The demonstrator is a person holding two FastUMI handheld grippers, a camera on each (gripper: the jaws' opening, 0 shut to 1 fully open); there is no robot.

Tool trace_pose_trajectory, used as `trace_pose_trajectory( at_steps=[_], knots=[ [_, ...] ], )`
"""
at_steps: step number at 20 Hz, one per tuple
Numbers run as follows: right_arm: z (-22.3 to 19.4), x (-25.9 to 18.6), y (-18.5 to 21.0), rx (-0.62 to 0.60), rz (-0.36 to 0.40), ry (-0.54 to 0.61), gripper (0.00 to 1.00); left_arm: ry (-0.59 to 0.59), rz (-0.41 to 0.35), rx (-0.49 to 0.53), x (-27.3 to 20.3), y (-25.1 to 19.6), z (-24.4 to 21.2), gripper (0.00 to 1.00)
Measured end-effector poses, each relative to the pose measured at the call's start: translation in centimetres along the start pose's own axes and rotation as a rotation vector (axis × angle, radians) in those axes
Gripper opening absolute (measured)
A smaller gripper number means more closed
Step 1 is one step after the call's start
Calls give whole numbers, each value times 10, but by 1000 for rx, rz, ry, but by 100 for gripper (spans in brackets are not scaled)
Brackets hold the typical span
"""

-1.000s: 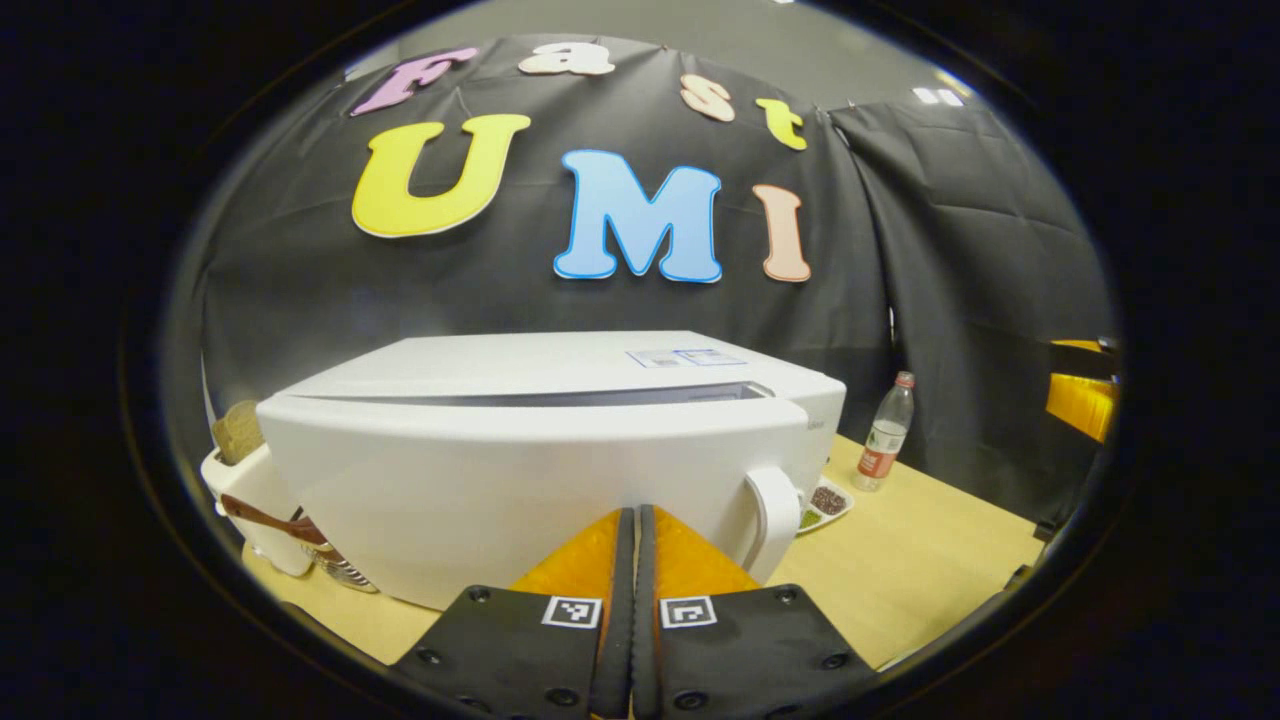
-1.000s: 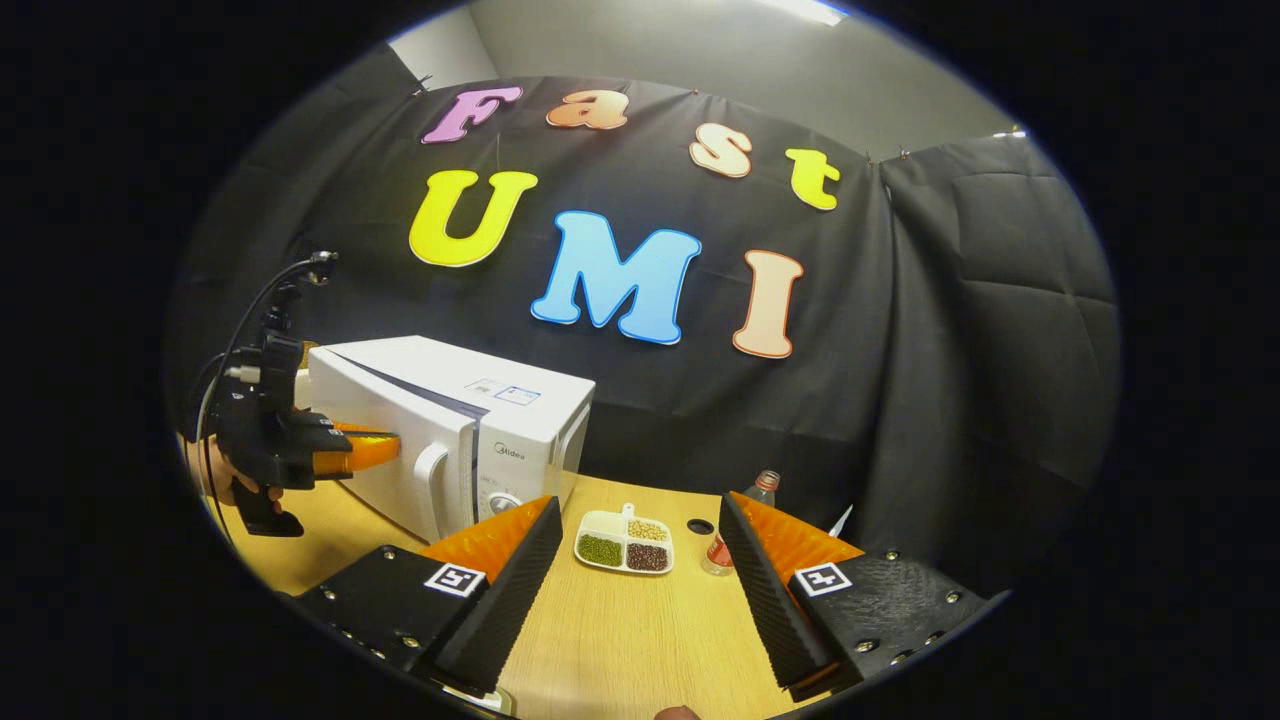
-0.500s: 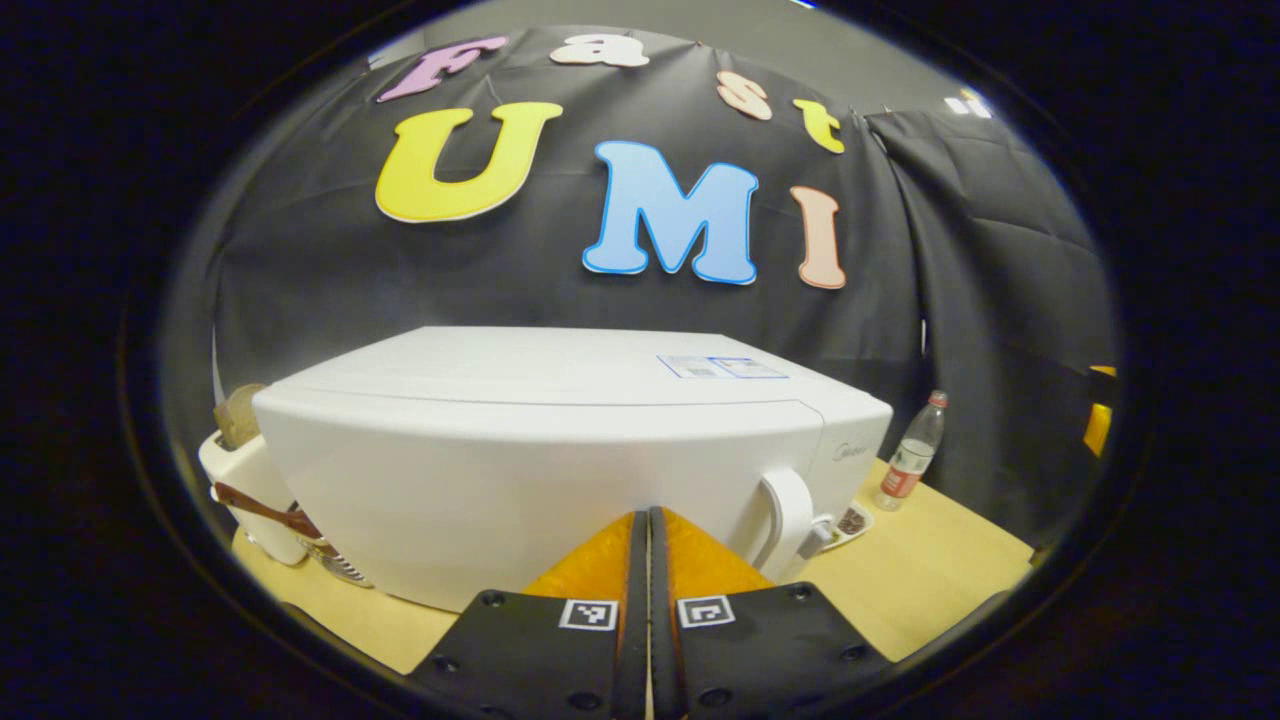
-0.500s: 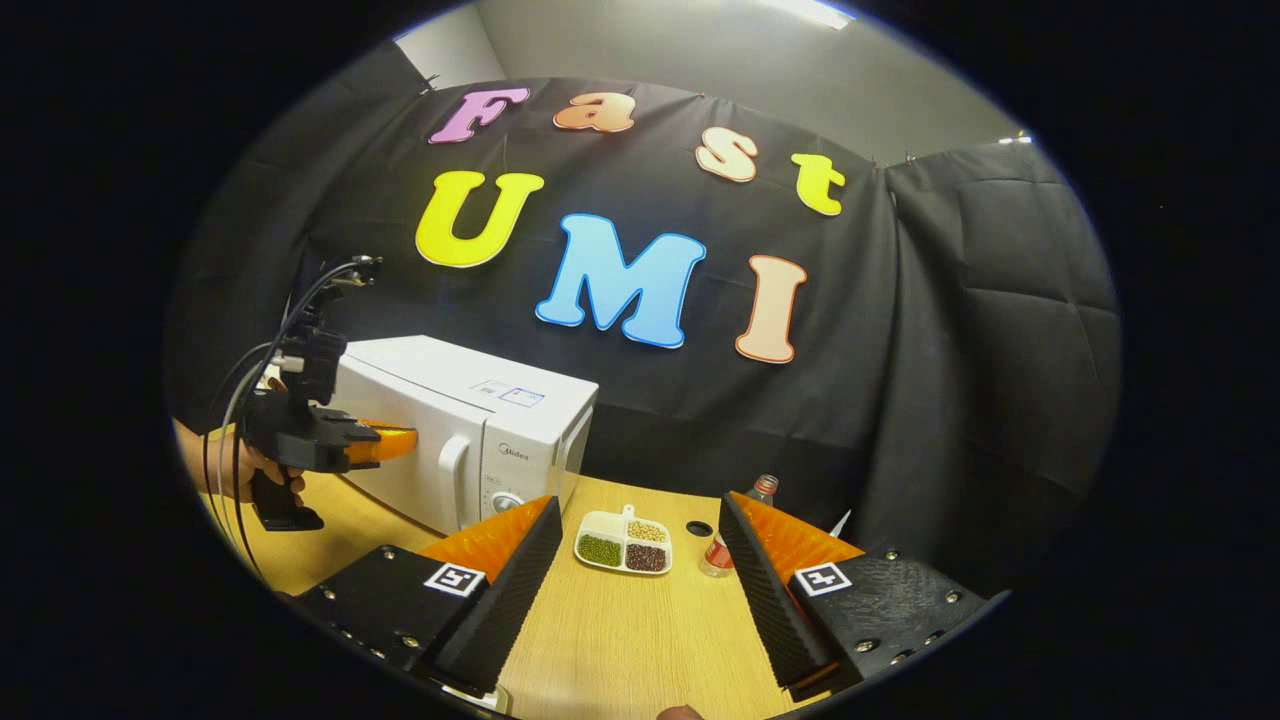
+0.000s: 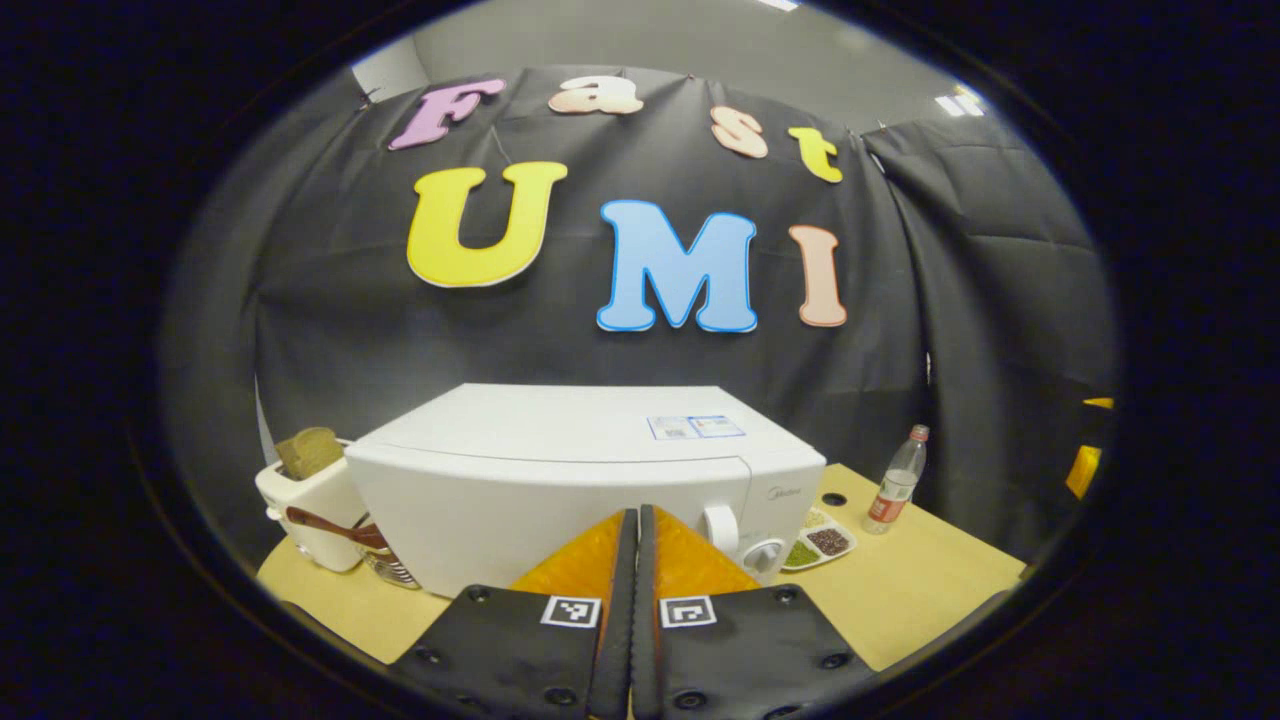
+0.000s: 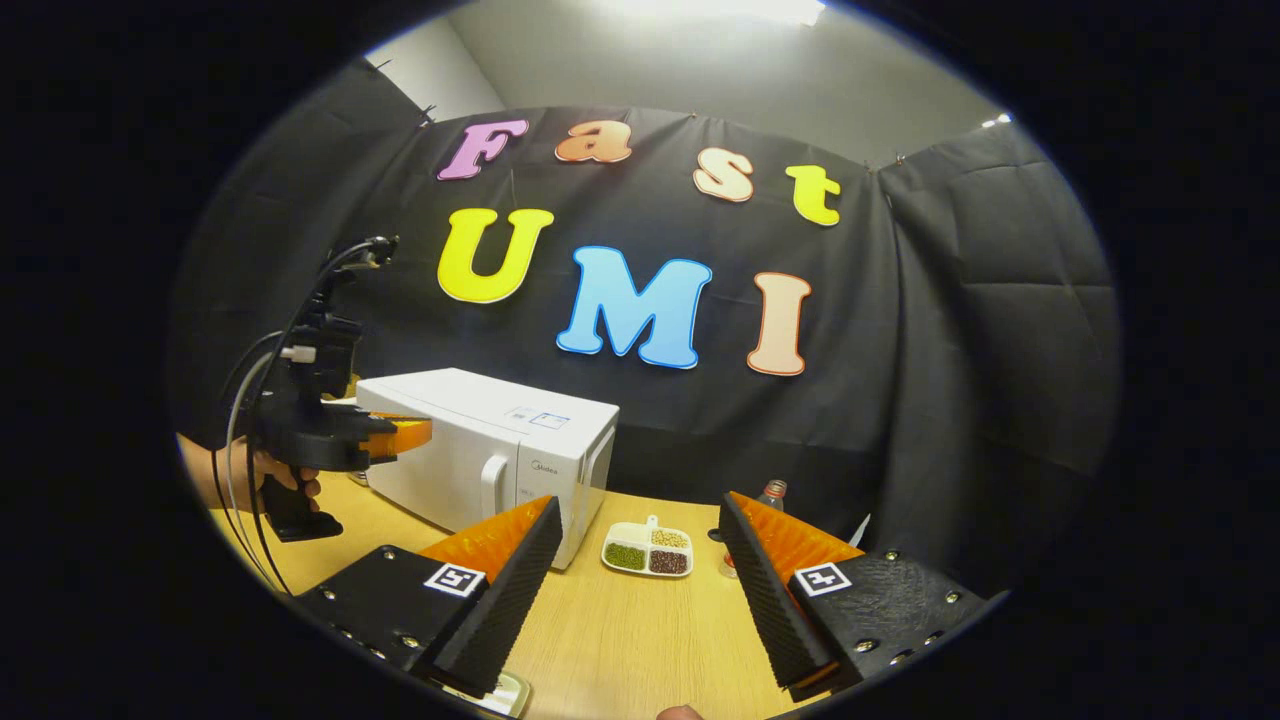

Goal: Open the microwave oven with the left hand, put the food in, and close the microwave oven.

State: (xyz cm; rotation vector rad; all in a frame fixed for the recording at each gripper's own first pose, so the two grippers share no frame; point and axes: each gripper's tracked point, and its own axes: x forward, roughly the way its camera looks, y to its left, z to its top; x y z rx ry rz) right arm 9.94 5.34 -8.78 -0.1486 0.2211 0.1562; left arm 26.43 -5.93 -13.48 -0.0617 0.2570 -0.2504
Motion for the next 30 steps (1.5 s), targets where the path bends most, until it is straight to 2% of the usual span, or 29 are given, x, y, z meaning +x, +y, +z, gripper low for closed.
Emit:
trace_pose_trajectory(
  at_steps=[5,9,10,11,14,15,19,21,23,24,30],
  knots=[
    [10,-37,-5,9,53,-53,97,-79,49,29,-89,-12,31,8],
    [23,-60,-7,-13,67,-91,97,-99,68,1,-146,-24,43,8],
    [26,-66,-5,-6,72,-96,97,-102,67,-4,-158,-27,47,0],
    [29,-70,0,6,82,-105,97,-108,66,-8,-170,-30,51,8],
    [38,-80,5,9,79,-135,96,-142,57,9,-201,-33,65,6],
    [41,-82,5,8,65,-145,96,-155,59,20,-212,-31,67,13],
    [49,-95,12,42,41,-177,97,-168,56,29,-245,-25,66,12],
    [52,-100,10,57,21,-189,96,-192,57,16,-261,-24,68,44],
    [57,-106,14,83,18,-205,97,-198,86,22,-268,-16,64,85],
    [59,-109,16,91,18,-212,97,-197,96,23,-273,-14,65,98],
    [59,-110,28,115,44,-193,96,-228,138,32,-293,0,76,96]
  ],
)
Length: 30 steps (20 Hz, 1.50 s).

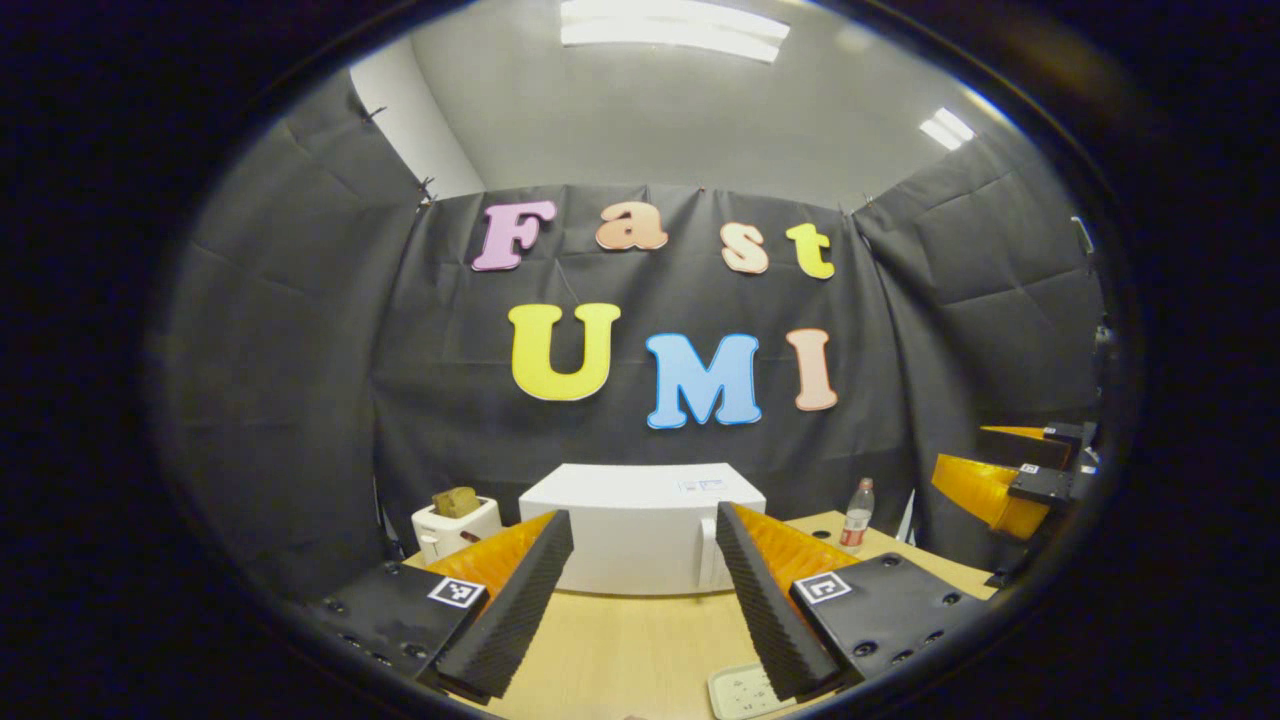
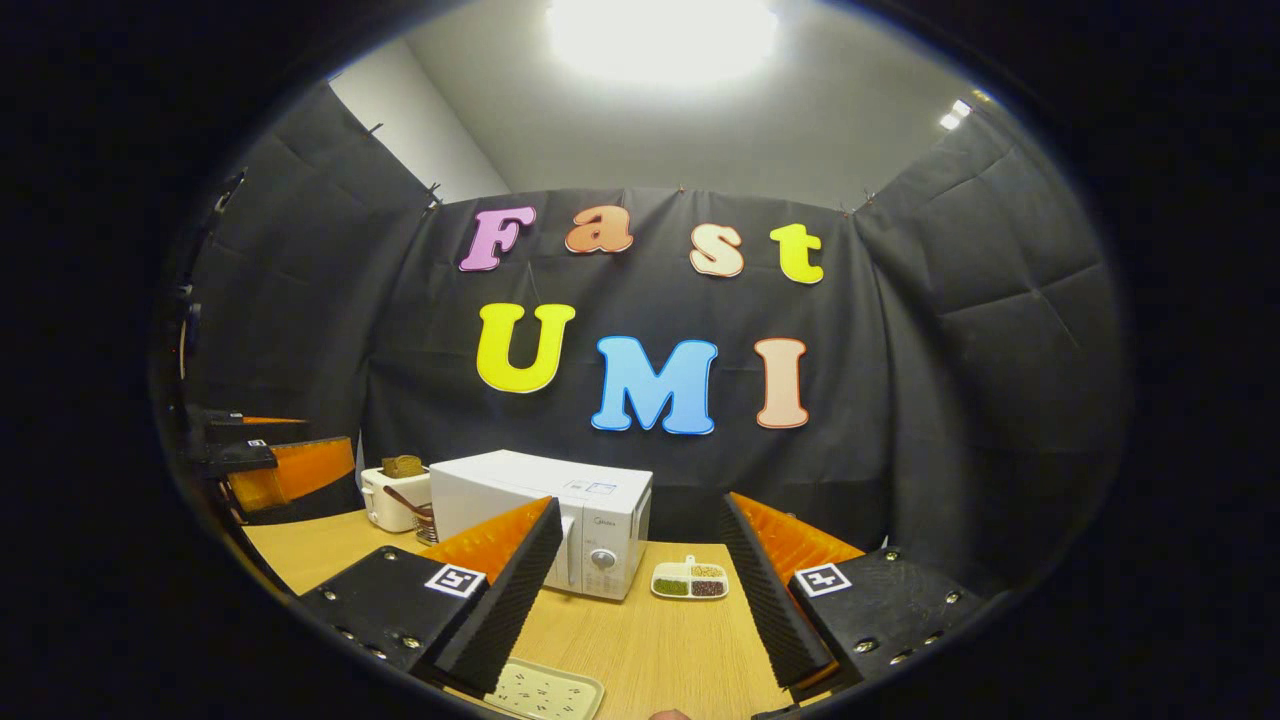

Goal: Open the microwave oven with the left hand, put the food in, and close the microwave oven.

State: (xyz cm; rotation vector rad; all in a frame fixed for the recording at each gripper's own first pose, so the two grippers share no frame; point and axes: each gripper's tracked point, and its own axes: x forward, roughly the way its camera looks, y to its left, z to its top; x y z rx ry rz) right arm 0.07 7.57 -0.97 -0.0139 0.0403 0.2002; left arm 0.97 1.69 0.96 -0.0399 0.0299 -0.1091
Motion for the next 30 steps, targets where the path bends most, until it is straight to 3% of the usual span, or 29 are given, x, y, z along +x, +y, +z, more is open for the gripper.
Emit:
trace_pose_trajectory(
  at_steps=[30],
  knots=[
    [34,-5,39,33,-18,-66,96,-73,-33,36,-19,31,31,97]
  ],
)
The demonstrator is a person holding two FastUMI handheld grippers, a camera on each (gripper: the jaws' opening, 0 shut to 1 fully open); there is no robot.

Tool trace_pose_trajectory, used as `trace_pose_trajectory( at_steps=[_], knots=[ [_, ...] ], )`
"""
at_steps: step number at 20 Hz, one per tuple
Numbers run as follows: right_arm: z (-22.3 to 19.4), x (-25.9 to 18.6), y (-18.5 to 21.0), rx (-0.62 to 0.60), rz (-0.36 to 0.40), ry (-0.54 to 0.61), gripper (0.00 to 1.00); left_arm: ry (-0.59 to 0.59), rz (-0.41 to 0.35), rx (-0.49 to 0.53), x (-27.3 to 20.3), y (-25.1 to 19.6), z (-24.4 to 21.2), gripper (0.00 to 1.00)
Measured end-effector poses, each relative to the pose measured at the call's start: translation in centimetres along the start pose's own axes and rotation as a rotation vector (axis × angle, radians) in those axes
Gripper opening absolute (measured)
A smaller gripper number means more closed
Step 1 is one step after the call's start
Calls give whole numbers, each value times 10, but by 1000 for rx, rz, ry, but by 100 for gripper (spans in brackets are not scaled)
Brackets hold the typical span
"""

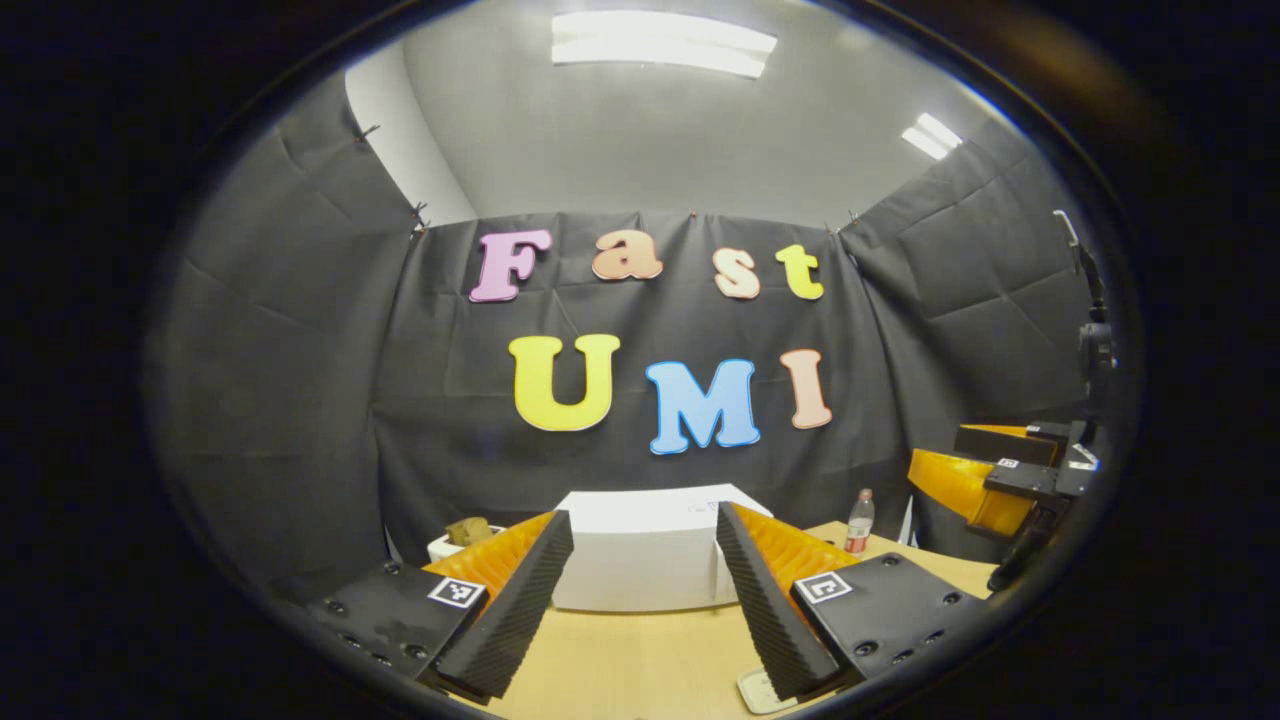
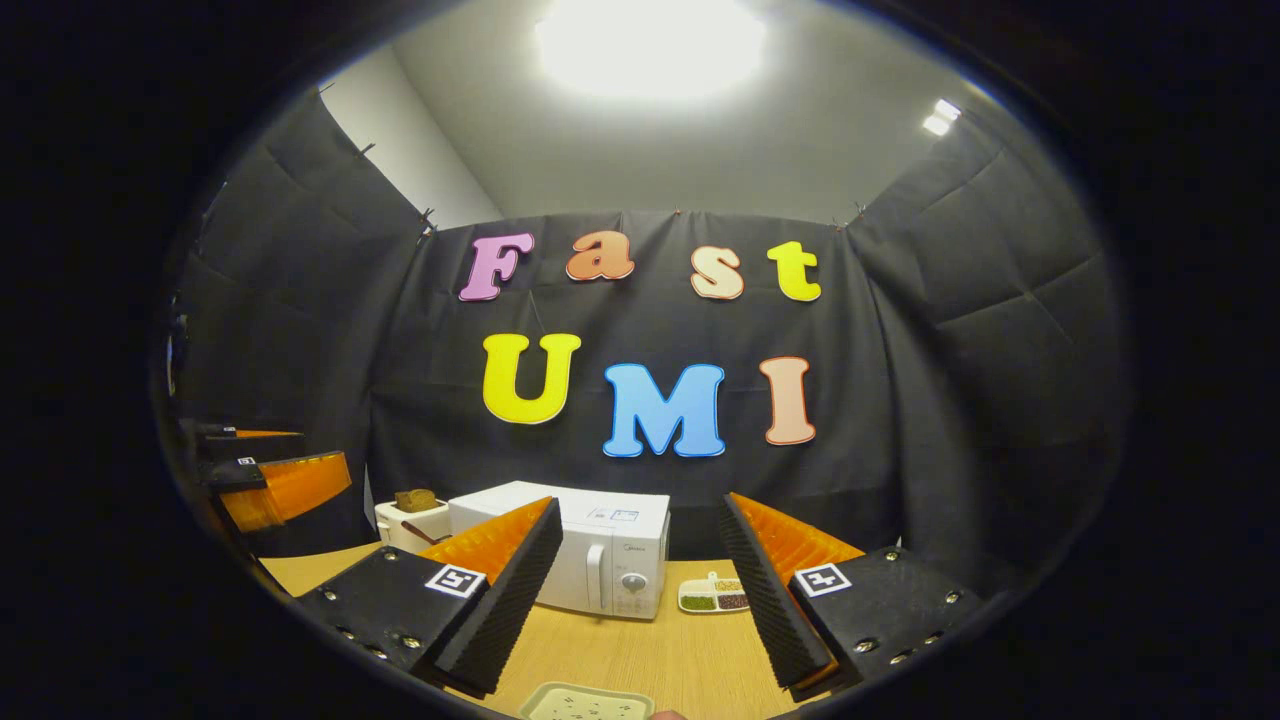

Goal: Open the microwave oven with the left hand, put the food in, and close the microwave oven.

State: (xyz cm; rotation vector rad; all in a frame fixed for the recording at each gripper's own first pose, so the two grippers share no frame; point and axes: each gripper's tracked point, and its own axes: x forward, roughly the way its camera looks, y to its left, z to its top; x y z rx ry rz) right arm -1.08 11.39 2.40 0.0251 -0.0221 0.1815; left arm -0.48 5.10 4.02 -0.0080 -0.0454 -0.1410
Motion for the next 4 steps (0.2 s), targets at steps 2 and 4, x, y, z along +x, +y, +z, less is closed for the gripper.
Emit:
trace_pose_trajectory(
  at_steps=[2,4],
  knots=[
    [-1,0,2,-6,1,4,96,-4,-2,-4,0,1,1,97],
    [1,-1,3,-3,-4,4,96,-4,-10,-7,-2,0,-1,96]
  ],
)
